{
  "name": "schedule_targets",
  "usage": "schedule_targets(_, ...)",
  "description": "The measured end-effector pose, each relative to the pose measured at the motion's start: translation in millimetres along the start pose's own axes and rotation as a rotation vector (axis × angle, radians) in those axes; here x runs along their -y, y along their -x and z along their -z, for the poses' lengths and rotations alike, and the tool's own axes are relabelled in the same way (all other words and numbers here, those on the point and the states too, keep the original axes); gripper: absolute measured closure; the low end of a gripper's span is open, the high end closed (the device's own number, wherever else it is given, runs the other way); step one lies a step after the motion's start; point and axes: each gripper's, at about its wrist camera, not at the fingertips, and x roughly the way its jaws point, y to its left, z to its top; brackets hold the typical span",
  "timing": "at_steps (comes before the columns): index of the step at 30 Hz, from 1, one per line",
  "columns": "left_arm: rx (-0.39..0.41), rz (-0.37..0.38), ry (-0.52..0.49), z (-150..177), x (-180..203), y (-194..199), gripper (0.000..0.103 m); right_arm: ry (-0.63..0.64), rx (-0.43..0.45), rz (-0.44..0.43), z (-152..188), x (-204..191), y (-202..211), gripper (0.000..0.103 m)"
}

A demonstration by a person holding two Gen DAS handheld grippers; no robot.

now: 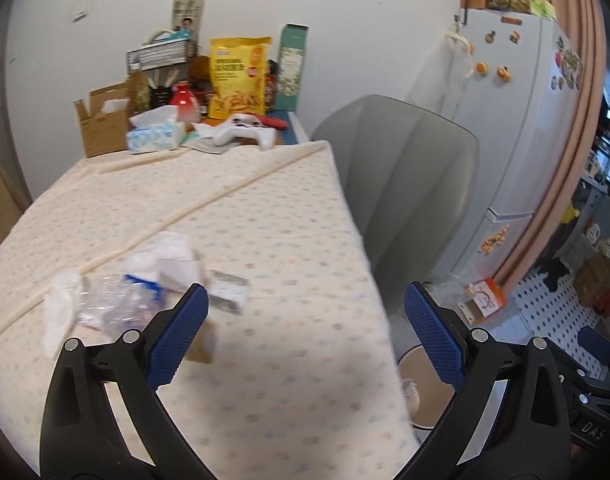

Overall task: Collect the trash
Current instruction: 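Bring both tools back to the table toward the red-and-white wrapper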

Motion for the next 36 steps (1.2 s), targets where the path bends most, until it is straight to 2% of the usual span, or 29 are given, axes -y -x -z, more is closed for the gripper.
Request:
schedule_targets(14, 0.024, -0.094, 0.081, 19, -74, 30, 0.006, 0.113, -0.003, -0.088, 14, -71, 10, 0.008)
schedule_targets(22, 0.031, -0.183, 0.107, 35, -111, 41, 0.006, 0.157, -0.022, -0.134, 26, -102, 5, 0.008)
schedule_targets(29, 0.024, -0.207, 0.143, 44, -139, 46, 0.006, 0.196, -0.043, -0.174, 34, -126, -3, 0.008)
schedule_targets(36, -0.011, -0.265, 0.178, 54, -164, 43, 0.006, 0.234, -0.065, -0.211, 40, -152, -12, 0.009)
